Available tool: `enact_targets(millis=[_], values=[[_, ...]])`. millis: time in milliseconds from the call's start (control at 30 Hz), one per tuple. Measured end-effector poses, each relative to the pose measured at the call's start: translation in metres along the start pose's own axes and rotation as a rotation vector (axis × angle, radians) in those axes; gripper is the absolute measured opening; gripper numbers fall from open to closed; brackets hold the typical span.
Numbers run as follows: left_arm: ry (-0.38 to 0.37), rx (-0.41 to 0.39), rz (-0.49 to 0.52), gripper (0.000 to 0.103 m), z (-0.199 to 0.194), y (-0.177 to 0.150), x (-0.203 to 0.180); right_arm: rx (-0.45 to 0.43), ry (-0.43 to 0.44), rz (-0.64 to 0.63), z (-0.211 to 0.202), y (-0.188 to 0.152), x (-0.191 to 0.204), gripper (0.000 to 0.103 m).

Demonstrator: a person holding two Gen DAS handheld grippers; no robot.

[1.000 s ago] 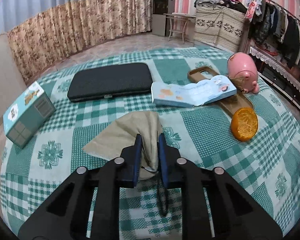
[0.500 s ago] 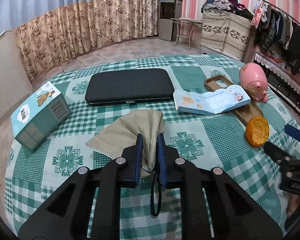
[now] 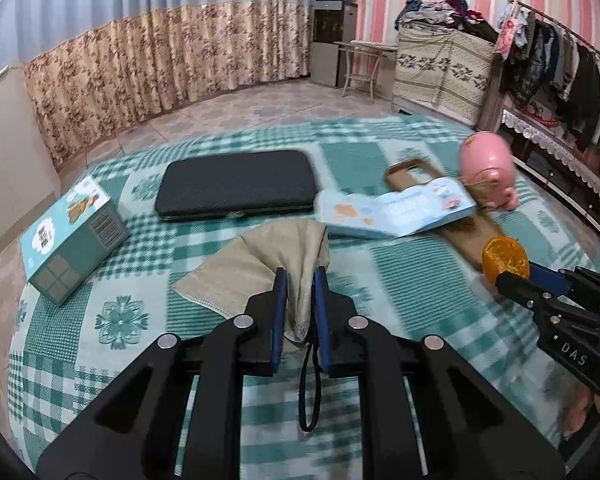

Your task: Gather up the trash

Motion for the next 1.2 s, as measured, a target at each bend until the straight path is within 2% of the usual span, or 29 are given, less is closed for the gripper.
enact_targets(millis=[133,300,400,467,567,667,800,1000,1200], values=[[-0.031,-0.027,0.032,0.012,-0.013,0.011,-0.036,-0.037,-0.017,0.069,-0.031,-0.002,-0.043,0.029],[-0.099,-0.070,0.081,0.012,-0.031,0.023,-0.095,-0.091,-0.094,0.114,-0.082,-0.008,-0.108,0.024],[-0.157,-0.090,0.116,0.012,-0.040,0.026,-0.141,-0.120,-0.149,0.132,-0.112,-0.015,-0.145,0.019],[-0.189,-0.094,0.142,0.012,-0.043,0.026,-0.169,-0.129,-0.167,0.152,-0.127,-0.019,-0.167,0.011],[-0.240,-0.087,0.176,0.012,-0.046,0.023,-0.212,-0.128,-0.173,0.189,-0.143,-0.027,-0.200,0.007],[-0.268,-0.082,0.200,0.012,-0.050,0.017,-0.239,-0.120,-0.157,0.228,-0.149,-0.038,-0.222,0.007],[-0.280,-0.068,0.204,0.012,-0.054,0.008,-0.255,-0.114,-0.163,0.234,-0.152,-0.045,-0.234,0.007],[-0.247,-0.064,0.212,0.012,-0.056,0.004,-0.247,-0.121,-0.170,0.245,-0.156,-0.051,-0.248,0.007],[-0.204,-0.072,0.201,0.012,-0.052,0.009,-0.227,-0.093,-0.116,0.218,-0.138,-0.053,-0.222,0.011]])
Point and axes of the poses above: each gripper's, at about its wrist camera, not at the fingertips, and z roughly the way its jaws point, x to its left, y to its top, the point moved 2 cm from there along z, roughly the way its jaws point, and after that the axes turned 2 degrees about -x, right-handed, at the moved point
